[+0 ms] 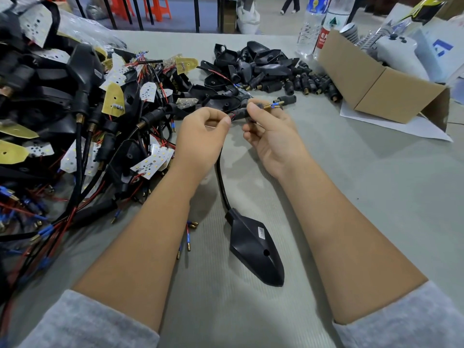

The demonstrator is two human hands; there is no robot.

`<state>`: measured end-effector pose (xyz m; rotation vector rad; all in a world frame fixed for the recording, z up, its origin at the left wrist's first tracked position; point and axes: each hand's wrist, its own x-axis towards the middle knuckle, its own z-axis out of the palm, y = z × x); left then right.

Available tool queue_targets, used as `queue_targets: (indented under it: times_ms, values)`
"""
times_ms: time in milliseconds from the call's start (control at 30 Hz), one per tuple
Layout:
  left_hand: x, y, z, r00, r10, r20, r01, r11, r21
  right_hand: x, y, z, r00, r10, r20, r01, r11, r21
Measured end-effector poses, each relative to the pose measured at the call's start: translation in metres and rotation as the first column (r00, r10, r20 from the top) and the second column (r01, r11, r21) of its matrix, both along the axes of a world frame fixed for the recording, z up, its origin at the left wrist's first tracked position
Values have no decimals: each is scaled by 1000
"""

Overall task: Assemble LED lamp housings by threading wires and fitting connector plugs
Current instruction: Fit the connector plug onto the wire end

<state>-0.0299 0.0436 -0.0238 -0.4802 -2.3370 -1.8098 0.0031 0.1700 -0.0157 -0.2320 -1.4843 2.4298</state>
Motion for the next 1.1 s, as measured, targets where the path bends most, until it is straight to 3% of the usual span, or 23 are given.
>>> queue_targets:
  times_ms: [100, 367, 567, 733, 900, 1100]
  values:
    - [2, -1, -1, 999, -38, -17, 38, 999, -20, 0, -3, 0, 1000, -2, -4, 2, 996, 85]
    - [6, 0, 0, 998, -61, -7, 61, 998, -31, -2, 4, 0, 994, -106, 33, 109, 991, -81]
    - [7, 0, 1, 998, -55, -43, 53, 997, -62, -3, -4, -1, 996, -70, 48, 56, 968, 244]
    - [9, 3, 3, 998, -38, -49, 38, 999, 5, -2, -1, -1, 996, -84, 12, 83, 990, 114]
    - [11, 4, 4, 994, -82, 69, 84, 996, -16, -3, 4, 1, 989, -145, 6, 145, 989, -28]
    - [15, 3, 6, 988, -139, 68, 143, 988, -53, -3, 4, -1, 989, -148, 10, 147, 986, 77]
